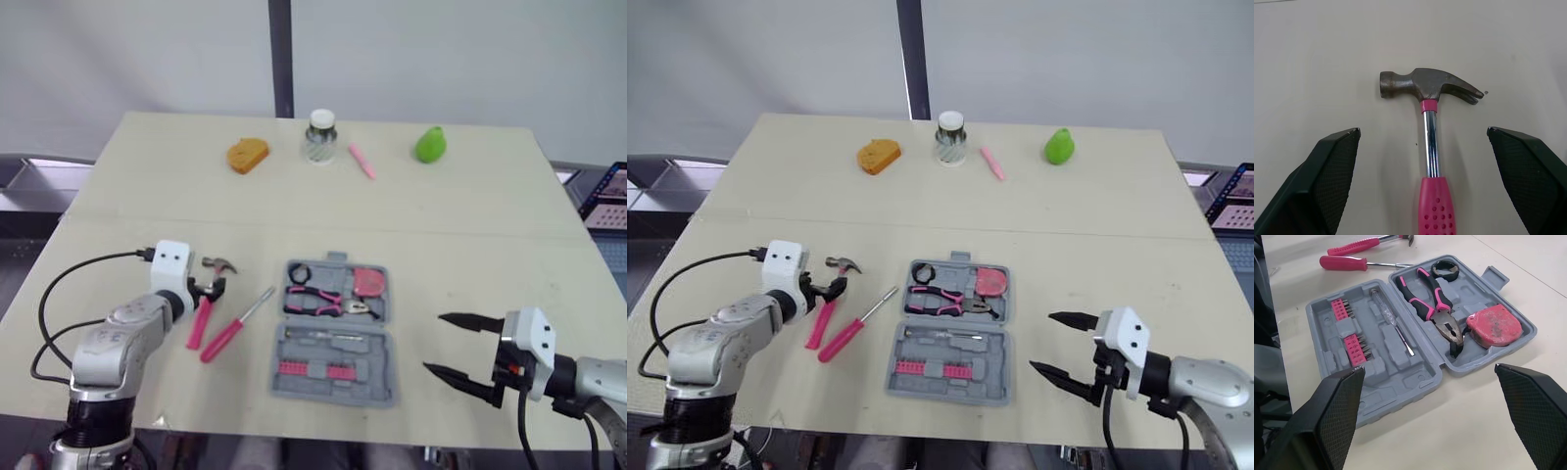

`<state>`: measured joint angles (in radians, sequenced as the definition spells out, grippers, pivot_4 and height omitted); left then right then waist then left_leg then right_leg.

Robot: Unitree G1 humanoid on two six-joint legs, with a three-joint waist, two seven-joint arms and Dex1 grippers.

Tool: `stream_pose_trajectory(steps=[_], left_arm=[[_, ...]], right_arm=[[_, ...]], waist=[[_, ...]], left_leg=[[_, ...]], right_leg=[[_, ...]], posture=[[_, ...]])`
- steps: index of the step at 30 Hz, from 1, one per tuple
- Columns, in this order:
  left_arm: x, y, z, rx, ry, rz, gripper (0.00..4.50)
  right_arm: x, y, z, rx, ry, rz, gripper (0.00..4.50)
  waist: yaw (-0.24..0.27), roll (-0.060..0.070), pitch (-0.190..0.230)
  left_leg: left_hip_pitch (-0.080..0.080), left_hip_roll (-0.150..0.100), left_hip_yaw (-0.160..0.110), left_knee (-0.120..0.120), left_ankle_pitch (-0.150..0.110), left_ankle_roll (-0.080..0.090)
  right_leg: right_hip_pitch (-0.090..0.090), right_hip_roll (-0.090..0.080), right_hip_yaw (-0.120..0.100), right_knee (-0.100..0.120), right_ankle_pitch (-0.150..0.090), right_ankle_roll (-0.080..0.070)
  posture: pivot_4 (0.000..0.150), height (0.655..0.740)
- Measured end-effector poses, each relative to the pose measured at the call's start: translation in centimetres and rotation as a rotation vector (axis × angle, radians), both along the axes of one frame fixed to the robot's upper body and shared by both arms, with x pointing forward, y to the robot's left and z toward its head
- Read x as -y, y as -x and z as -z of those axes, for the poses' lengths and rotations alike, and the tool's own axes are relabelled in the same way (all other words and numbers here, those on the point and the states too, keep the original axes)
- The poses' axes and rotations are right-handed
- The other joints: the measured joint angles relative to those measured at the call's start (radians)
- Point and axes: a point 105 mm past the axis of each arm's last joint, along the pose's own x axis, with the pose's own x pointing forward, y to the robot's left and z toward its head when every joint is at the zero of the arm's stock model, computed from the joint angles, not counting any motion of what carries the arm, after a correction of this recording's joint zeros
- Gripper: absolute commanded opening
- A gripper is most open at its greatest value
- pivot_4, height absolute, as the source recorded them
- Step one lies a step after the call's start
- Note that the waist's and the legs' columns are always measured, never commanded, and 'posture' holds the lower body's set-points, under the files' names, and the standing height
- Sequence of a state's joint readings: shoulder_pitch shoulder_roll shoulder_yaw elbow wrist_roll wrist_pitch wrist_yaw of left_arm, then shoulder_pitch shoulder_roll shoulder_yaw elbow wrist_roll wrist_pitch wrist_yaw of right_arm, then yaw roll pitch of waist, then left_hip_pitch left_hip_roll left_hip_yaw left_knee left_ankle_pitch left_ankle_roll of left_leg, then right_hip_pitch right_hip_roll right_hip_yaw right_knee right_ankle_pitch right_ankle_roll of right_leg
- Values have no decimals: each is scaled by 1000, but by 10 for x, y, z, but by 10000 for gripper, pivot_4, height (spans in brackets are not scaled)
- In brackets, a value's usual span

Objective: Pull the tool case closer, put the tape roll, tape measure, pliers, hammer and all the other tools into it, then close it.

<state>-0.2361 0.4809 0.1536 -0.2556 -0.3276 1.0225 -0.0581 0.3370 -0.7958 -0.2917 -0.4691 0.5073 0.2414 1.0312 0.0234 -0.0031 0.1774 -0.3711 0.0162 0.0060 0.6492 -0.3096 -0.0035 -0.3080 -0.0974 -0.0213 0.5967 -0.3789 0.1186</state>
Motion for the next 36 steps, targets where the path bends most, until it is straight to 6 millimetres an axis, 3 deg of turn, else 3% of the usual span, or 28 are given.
stream_pose_trajectory(steps=[10,20,36], left_arm=[[9,-16,20,-45,-30,25,44455],[23,-30,21,-25,-35,57,44455],[25,-37,21,-7,-42,65,44455]], right_arm=[[2,2,3,-12,3,22,45000],[4,4,0,-8,12,35,45000],[4,6,-1,-9,16,36,45000]], waist=[[2,-1,0],[4,-1,0],[5,0,0]], left_leg=[[0,0,0,1,1,0],[1,-1,0,1,3,-1],[1,-2,-1,0,5,-1]], right_leg=[[0,0,0,2,0,0],[-1,0,-1,5,0,1],[0,-1,-1,6,1,2]], posture=[[1500,7159],[1500,7159],[1500,7159]])
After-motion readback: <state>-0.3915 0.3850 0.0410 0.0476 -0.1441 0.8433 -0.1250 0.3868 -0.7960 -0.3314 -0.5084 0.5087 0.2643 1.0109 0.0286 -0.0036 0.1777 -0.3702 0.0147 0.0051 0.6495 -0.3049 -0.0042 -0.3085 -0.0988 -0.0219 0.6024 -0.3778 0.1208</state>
